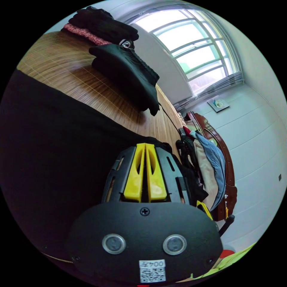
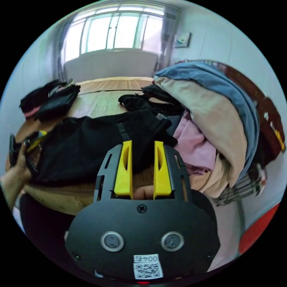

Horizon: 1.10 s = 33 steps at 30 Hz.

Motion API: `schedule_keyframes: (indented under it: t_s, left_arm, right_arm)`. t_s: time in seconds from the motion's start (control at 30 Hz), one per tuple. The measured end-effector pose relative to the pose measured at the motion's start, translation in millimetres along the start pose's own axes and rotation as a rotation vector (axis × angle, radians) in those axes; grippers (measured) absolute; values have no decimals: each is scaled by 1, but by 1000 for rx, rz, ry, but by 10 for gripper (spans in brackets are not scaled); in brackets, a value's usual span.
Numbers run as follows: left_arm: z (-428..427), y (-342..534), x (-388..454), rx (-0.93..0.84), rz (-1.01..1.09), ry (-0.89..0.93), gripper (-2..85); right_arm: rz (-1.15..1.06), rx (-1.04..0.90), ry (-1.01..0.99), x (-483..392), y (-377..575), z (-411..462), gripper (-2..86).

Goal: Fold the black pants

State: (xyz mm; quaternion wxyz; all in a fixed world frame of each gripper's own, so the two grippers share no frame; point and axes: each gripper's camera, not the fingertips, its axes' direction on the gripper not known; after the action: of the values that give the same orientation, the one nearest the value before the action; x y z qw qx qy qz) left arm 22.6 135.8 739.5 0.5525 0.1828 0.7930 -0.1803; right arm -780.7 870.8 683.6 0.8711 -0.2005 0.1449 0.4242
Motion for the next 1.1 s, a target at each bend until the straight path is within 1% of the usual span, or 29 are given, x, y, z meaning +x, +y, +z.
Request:
schedule_keyframes:
  t_s: [0.07,0.1,0.17,0.23,0.3,0.37,0.43,0.5,0.57,0.63,0.73,0.9,1.1]
  left_arm:
    - [1,0,2,-1,0,-2,2]
    - [2,0,2,0,-1,-2,2]
    - [3,0,4,-1,-1,-1,2]
    - [5,-1,6,-2,-1,-2,2]
    - [6,-1,7,-2,-1,-4,2]
    - [8,-1,8,-3,-3,-3,2]
    - [9,-1,10,-2,-3,-1,2]
    - [10,-1,11,-2,-2,-1,3]
    - [12,-2,12,-2,-3,-1,2]
    - [14,-2,13,-3,-4,4,2]
    - [16,-2,15,-2,-5,7,2]
    - [20,-3,17,-6,-3,14,2]
    - [25,-3,21,-4,0,19,3]
  right_arm:
    - [235,-48,-159,50,3,6,133]
    - [305,-59,-213,64,5,10,134]
    - [562,-94,-423,114,19,27,137]
    - [660,-117,-500,133,27,37,138]
    - [634,-130,-484,135,29,37,140]
    - [574,-202,-456,129,30,44,143]
    - [561,-199,-448,131,30,46,137]
    - [573,-209,-476,138,31,49,130]
    - [588,-211,-532,146,35,46,103]
    - [558,-255,-557,142,37,50,101]
    - [522,-281,-513,136,34,56,104]
    - [597,-263,-582,148,37,67,98]
    - [780,-236,-816,164,45,100,83]
